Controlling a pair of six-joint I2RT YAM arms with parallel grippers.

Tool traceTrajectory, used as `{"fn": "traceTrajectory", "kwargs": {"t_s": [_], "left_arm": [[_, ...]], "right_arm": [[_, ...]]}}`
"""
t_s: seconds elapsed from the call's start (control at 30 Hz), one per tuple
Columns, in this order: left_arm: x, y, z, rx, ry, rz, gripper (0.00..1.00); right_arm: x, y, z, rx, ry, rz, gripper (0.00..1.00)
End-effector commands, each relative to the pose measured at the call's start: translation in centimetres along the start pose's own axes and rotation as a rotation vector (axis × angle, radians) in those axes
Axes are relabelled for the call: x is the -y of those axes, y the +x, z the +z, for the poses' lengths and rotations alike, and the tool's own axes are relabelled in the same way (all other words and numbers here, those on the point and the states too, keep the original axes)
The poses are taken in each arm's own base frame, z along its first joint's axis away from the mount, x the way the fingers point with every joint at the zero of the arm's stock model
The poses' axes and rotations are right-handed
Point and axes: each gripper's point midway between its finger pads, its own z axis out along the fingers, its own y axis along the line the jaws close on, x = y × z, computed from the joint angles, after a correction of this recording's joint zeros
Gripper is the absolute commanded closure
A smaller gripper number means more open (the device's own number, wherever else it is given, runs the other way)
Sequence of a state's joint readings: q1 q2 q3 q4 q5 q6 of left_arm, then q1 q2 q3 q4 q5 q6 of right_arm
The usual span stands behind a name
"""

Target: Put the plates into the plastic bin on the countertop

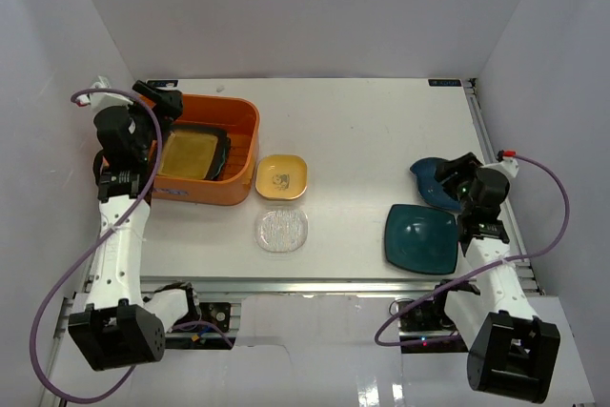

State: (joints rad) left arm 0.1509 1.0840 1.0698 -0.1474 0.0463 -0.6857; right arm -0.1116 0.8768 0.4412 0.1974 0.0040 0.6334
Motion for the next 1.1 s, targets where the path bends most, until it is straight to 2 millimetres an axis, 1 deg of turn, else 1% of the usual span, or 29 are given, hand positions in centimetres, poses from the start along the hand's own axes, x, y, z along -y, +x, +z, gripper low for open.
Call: {"fn": "traceTrajectory", "kwargs": {"t_s": [0.0, 0.03, 0.07, 0.1, 0.13, 0.2, 0.23, 0.27, 0.3, 0.33, 0.37, 0.4, 0.43, 0.47, 0.5, 0.53, 0.57, 0.6, 0.63, 0.7, 0.73, 0.77, 0.8, 0.83, 0.87, 0.93, 1.0, 1.03, 1.07], "left_arm": [[2.0, 1.7, -1.2, -0.059, 0.115, 0.017, 0.02], [3.0, 2.1, -1.5, -0.081, 0.163, 0.006, 0.02], [4.3, 3.1, -2.0, -0.119, 0.221, 0.007, 0.02], [6.0, 4.4, -2.8, -0.181, 0.304, 0.011, 0.02], [8.2, 5.7, -3.6, -0.227, 0.395, 0.030, 0.02], [11.3, 8.0, -5.1, -0.322, 0.538, 0.071, 0.02], [12.7, 9.5, -6.4, -0.394, 0.632, 0.100, 0.02], [14.4, 11.5, -8.0, -0.465, 0.716, 0.116, 0.02], [15.2, 12.8, -9.0, -0.514, 0.771, 0.130, 0.02], [16.3, 15.5, -11.0, -0.613, 0.860, 0.146, 0.02], [16.5, 16.7, -11.8, -0.640, 0.904, 0.182, 0.02], [16.8, 17.8, -12.6, -0.669, 0.933, 0.195, 0.02], [16.8, 18.9, -13.0, -0.695, 0.948, 0.208, 0.02], [17.0, 20.4, -14.2, -0.741, 0.981, 0.221, 0.02], [16.9, 21.1, -14.5, -0.752, 0.995, 0.243, 0.02], [16.6, 21.7, -14.7, -0.774, 0.995, 0.245, 0.02], [16.5, 22.2, -15.0, -0.796, 1.002, 0.247, 0.02], [16.5, 22.4, -15.2, -0.802, 1.020, 0.264, 0.02], [16.3, 22.6, -15.3, -0.812, 1.010, 0.274, 0.02], [16.4, 22.6, -15.1, -0.801, 1.001, 0.291, 0.02], [16.2, 22.8, -15.0, -0.805, 0.993, 0.294, 0.02], [16.1, 22.8, -14.8, -0.801, 0.980, 0.296, 0.02], [16.1, 22.9, -14.8, -0.802, 0.980, 0.298, 0.02], [16.1, 23.0, -14.8, -0.805, 0.978, 0.302, 0.02], [16.0, 23.1, -14.7, -0.809, 0.975, 0.301, 0.02], [15.9, 23.4, -14.7, -0.821, 0.973, 0.299, 0.02], [15.9, 23.6, -14.5, -0.829, 0.967, 0.295, 0.02], [15.9, 23.6, -14.5, -0.831, 0.964, 0.292, 0.02], [15.9, 23.7, -14.4, -0.836, 0.961, 0.289, 0.02]], "right_arm": [[5.2, -1.2, -0.2, 0.102, 0.196, 0.062, 0.36], [6.5, -0.9, -0.4, 0.107, 0.233, 0.074, 0.34], [7.5, -1.0, -0.6, 0.122, 0.273, 0.082, 0.29], [8.5, -1.2, -0.8, 0.143, 0.312, 0.090, 0.27], [9.7, -0.9, -0.9, 0.146, 0.353, 0.097, 0.24], [11.4, -0.7, -1.1, 0.153, 0.410, 0.119, 0.23], [12.5, -0.1, -1.2, 0.140, 0.444, 0.131, 0.21], [13.0, 0.2, -1.2, 0.132, 0.456, 0.153, 0.21], [13.8, 0.4, -1.2, 0.131, 0.480, 0.175, 0.21], [14.6, 1.1, -1.1, 0.107, 0.502, 0.194, 0.20], [14.7, 1.9, -1.0, 0.082, 0.493, 0.214, 0.20], [14.8, 1.4, -0.7, 0.101, 0.479, 0.227, 0.19], [15.2, 2.1, -0.3, 0.072, 0.484, 0.240, 0.18], [15.0, 2.6, 0.0, 0.043, 0.464, 0.251, 0.18], [14.5, 2.2, 0.7, 0.045, 0.435, 0.254, 0.18], [14.9, 3.1, 1.1, 0.009, 0.440, 0.267, 0.18], [14.6, 3.6, 1.6, -0.016, 0.420, 0.279, 0.18], [14.3, 3.3, 2.1, -0.013, 0.405, 0.293, 0.18], [14.9, 4.4, 2.5, -0.045, 0.422, 0.313, 0.19], [15.0, 4.8, 3.2, -0.061, 0.419, 0.348, 0.29], [15.4, 5.2, 3.6, -0.065, 0.430, 0.378, 0.48], [15.6, 5.1, 3.8, -0.056, 0.436, 0.389, 0.62], [15.7, 4.9, 4.0, -0.045, 0.438, 0.397, 0.72], [15.7, 4.5, 4.2, -0.026, 0.435, 0.411, 0.87], [15.8, 4.1, 4.3, -0.011, 0.439, 0.415, 0.92], [15.1, 2.9, 4.4, 0.034, 0.406, 0.416, 0.92], [13.5, 0.5, 4.6, 0.102, 0.327, 0.413, 0.92], [12.6, -0.1, 4.6, 0.113, 0.287, 0.407, 0.92], [11.1, -1.1, 4.7, 0.129, 0.214, 0.398, 0.92]]}}
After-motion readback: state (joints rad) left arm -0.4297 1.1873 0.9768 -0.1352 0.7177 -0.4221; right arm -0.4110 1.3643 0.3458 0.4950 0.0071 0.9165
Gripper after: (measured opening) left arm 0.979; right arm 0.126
